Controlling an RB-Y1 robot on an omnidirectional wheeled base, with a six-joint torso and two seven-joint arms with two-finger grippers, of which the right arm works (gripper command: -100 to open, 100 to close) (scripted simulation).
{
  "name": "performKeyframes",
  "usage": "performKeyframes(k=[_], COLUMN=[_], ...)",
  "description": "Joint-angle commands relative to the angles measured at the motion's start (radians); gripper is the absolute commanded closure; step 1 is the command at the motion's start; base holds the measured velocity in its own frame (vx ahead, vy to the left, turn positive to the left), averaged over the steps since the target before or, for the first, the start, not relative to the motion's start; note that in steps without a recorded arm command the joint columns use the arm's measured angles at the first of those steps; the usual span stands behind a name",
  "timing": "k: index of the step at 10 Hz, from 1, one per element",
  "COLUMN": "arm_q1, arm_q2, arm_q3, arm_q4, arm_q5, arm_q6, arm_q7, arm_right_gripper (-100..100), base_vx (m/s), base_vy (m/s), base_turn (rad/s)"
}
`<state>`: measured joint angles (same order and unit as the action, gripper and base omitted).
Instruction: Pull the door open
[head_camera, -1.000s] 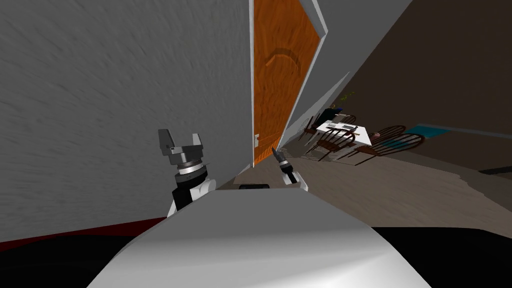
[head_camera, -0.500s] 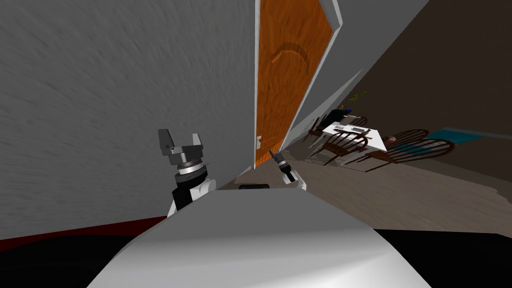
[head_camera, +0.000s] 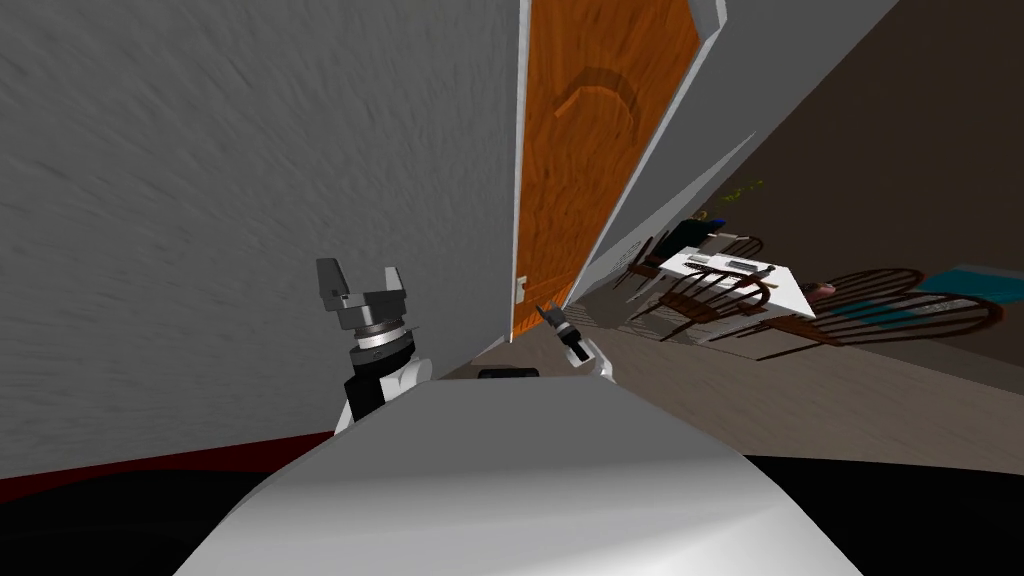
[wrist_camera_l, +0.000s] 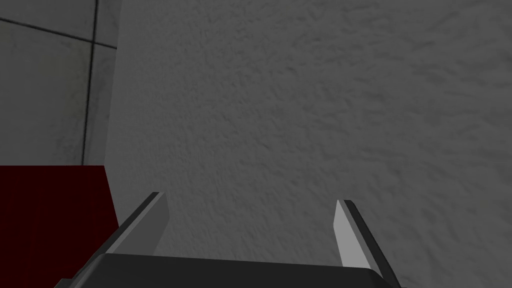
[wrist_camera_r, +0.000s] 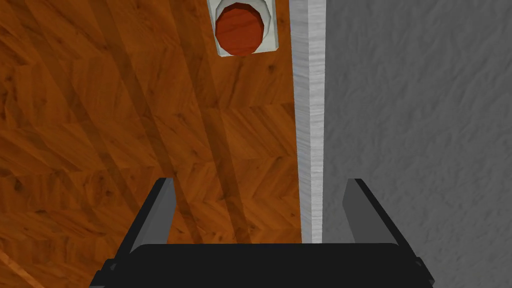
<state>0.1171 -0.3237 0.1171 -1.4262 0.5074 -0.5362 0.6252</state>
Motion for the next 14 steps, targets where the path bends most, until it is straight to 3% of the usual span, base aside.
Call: performKeyframes(k=[1, 5, 6, 14], arm_q1=[-0.015, -0.05, -0.042, -0.093], arm_q2=[-0.007, -0.03, -0.025, -0.075], arm_q3=[0.005, 0.018, 0.016, -0.114], arm_q4=[0.031, 0.103, 0.091, 0.266], arm_q5=[0.016, 0.057, 0.05, 0.001], arm_q6=[-0.006, -0.018, -0.017, -0.113], arm_q7=[0.023, 0.073, 0.065, 0.072], arm_right_gripper=[-100, -100, -100, -100], base_vx=[0.088, 0.073, 0.041, 0.122], base_vy=[-0.01, -0.018, -0.011, 0.106], base_turn=[0.065, 0.06, 0.017, 0.134])
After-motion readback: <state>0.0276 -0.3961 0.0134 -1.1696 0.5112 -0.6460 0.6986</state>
